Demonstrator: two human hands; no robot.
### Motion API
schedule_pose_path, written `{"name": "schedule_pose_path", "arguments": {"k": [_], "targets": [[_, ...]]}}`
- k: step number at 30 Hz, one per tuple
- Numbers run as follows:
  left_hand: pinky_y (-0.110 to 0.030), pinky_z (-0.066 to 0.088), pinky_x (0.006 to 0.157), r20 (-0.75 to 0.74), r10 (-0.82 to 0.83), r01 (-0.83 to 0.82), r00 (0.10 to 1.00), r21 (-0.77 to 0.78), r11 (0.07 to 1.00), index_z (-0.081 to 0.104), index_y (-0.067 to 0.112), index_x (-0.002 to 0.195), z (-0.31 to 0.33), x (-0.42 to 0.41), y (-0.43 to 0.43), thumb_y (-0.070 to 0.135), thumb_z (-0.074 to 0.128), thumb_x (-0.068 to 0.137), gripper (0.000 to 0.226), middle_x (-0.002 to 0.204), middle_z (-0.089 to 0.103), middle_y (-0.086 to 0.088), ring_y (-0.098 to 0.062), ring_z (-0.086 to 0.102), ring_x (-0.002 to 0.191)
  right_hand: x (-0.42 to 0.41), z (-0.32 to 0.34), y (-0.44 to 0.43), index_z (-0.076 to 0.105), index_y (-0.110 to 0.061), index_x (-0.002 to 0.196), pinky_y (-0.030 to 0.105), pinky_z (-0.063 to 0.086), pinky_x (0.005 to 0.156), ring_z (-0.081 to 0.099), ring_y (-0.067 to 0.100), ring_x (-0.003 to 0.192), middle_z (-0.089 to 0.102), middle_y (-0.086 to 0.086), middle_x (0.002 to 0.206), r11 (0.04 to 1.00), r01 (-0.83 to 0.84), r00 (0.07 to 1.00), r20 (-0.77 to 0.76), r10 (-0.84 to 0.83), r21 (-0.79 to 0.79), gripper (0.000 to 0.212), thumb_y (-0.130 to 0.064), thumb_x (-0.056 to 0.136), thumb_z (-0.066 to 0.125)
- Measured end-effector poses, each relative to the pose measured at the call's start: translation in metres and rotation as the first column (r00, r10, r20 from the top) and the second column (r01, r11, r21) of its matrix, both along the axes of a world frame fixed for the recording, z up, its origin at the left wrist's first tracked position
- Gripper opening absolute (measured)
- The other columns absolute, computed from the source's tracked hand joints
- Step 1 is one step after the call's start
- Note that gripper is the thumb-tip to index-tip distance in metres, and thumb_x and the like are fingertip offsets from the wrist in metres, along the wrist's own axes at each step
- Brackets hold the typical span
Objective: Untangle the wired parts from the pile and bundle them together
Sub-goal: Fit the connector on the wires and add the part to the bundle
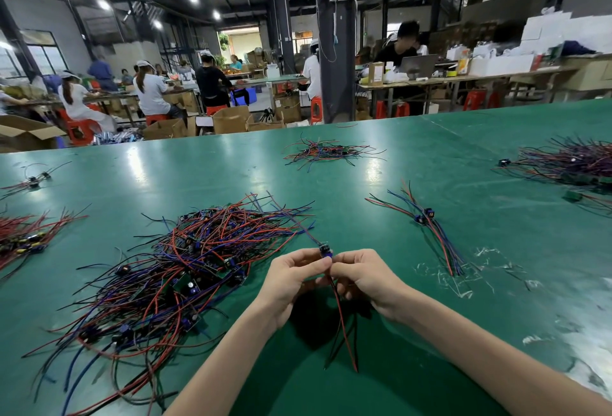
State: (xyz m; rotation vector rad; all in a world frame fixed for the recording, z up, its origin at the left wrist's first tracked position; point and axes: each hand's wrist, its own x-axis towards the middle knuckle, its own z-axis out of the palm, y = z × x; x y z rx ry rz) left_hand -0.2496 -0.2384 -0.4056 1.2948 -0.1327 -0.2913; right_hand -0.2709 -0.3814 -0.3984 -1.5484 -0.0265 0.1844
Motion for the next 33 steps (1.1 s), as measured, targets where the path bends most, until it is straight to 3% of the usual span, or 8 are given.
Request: {"name": "schedule_pose_path", "arguments": {"k": [6,10,16,21,26,33], "targets": [[-0.017,0.054,0.064,-0.059,0.001,-0.002,0.998,-0.020,1.000,0.070,0.001,0.093,0.001,0.002,-0.001,-0.001,0.068,0.078,0.015,0.081,0.072,-0.007,-0.010,0.066,0.067,0.000,0.000,0.000,0.068,-0.008,0.078,0.014,0.036,0.039,0.047,0.003,0.040,0.066,0.016,0.075,1.000,0.026,0.999,0.042,-0.026,-0.001,0.019,0.006,0.084,0.056],[-0.016,0.052,0.058,-0.104,0.008,-0.010,0.995,-0.020,1.000,0.070,0.003,0.083,0.001,0.001,-0.001,0.000,0.065,0.083,0.006,0.066,0.068,-0.003,-0.007,0.062,0.055,0.001,0.000,0.000,0.068,-0.010,0.077,0.015,0.037,0.041,0.048,0.005,0.042,0.065,0.004,0.064,1.000,0.022,0.997,0.077,-0.022,0.003,0.020,0.005,0.084,0.058],[-0.023,0.057,0.066,-0.036,0.040,-0.041,0.999,-0.008,0.999,0.076,0.002,0.079,0.000,0.001,0.001,0.005,0.070,0.077,0.007,0.077,0.072,-0.012,-0.016,0.067,0.066,0.002,-0.001,0.000,0.066,-0.002,0.074,0.016,0.038,0.039,0.048,0.004,0.040,0.063,0.013,0.067,0.999,0.026,0.999,0.037,-0.025,-0.035,0.014,-0.002,0.086,0.061],[-0.022,0.054,0.064,0.034,0.080,-0.080,0.996,0.004,0.997,0.075,0.001,0.072,-0.002,-0.001,-0.002,0.009,0.076,0.065,0.011,0.072,0.071,-0.014,-0.017,0.063,0.061,0.001,-0.001,0.002,0.065,0.000,0.073,0.017,0.040,0.038,0.049,0.005,0.039,0.064,0.008,0.063,0.999,0.009,1.000,-0.006,-0.009,-0.038,0.016,0.004,0.085,0.056],[-0.022,0.053,0.064,0.142,0.143,-0.151,0.980,0.049,0.987,0.072,-0.005,0.075,-0.003,-0.002,-0.004,-0.001,0.072,0.076,0.005,0.070,0.069,-0.014,-0.015,0.063,0.060,-0.001,0.003,0.002,0.065,0.000,0.073,0.017,0.040,0.037,0.050,0.006,0.038,0.064,0.006,0.056,0.999,-0.001,0.996,-0.088,0.004,0.038,0.017,0.001,0.087,0.055],[-0.023,0.050,0.061,0.211,0.211,-0.237,0.954,0.107,0.966,0.072,0.003,0.067,-0.003,0.002,-0.003,0.003,0.074,0.076,0.009,0.061,0.064,-0.007,-0.013,0.054,0.056,-0.003,0.009,0.000,0.063,-0.001,0.071,0.018,0.044,0.040,0.051,0.008,0.039,0.065,0.009,0.059,0.997,-0.052,0.980,-0.190,0.062,0.055,0.017,0.003,0.086,0.056]]}}
